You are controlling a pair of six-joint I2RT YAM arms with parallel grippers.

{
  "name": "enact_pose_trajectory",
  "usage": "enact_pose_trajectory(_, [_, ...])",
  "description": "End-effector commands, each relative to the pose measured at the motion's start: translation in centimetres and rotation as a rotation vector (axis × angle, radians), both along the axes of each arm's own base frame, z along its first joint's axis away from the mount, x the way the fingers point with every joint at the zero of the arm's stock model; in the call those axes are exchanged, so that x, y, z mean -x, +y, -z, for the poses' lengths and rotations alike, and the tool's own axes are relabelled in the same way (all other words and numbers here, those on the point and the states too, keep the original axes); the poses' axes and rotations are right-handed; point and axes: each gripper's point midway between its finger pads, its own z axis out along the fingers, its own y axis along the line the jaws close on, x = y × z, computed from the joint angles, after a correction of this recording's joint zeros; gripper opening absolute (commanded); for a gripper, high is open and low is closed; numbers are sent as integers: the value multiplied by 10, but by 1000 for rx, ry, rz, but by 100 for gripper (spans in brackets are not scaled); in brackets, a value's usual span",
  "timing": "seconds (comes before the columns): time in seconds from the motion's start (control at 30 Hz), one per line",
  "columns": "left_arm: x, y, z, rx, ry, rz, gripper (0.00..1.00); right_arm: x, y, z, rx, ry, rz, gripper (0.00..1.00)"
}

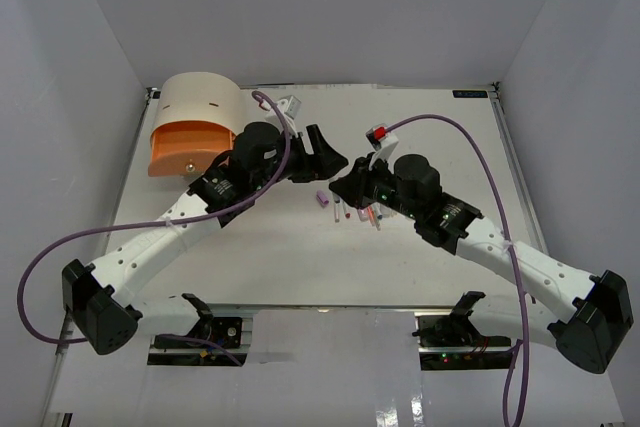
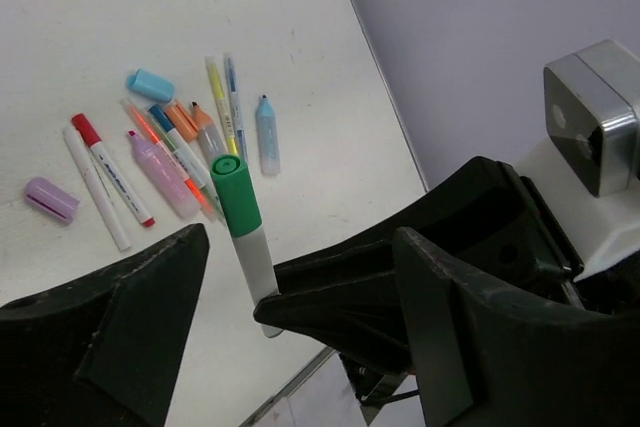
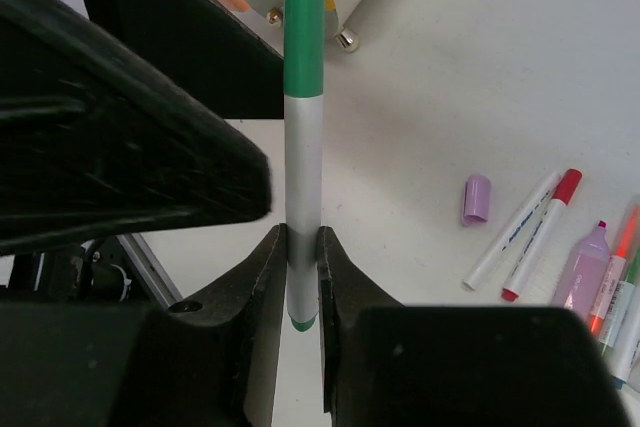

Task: Sort the stationery into containers
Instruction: Place the pen in the storage box.

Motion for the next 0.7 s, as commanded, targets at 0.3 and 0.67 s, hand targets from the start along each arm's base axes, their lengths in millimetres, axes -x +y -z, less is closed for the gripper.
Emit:
enact_pose_trajectory(0.3, [-9,-12,-14,-22,-77,-88,42,6,4,-28,-110,-58,-23,8])
enact_pose_trajectory(0.67, [-2,-2,-20,-29,-122,-93,4,11,3,-17,-124,-37,-34,42])
